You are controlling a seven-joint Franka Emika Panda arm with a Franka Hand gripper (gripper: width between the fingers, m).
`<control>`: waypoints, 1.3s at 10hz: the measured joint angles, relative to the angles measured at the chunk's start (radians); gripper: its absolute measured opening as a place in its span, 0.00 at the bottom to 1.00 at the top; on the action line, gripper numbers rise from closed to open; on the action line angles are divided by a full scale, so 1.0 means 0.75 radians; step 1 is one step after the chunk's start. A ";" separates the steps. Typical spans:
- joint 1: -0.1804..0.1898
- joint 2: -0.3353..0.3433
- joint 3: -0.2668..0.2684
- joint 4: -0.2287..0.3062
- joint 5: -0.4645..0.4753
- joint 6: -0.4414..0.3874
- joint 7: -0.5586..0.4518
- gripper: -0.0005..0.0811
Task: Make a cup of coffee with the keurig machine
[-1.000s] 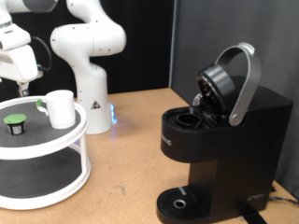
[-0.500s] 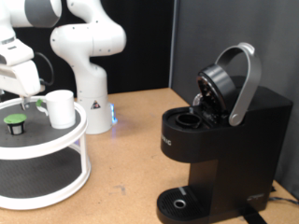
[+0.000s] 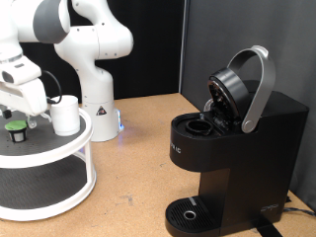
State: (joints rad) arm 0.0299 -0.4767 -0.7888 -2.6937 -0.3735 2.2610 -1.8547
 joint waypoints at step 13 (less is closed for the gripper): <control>-0.004 -0.042 -0.008 0.011 0.122 -0.017 0.001 0.60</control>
State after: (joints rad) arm 0.0273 -0.5079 -0.7952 -2.6853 -0.2819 2.2483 -1.8543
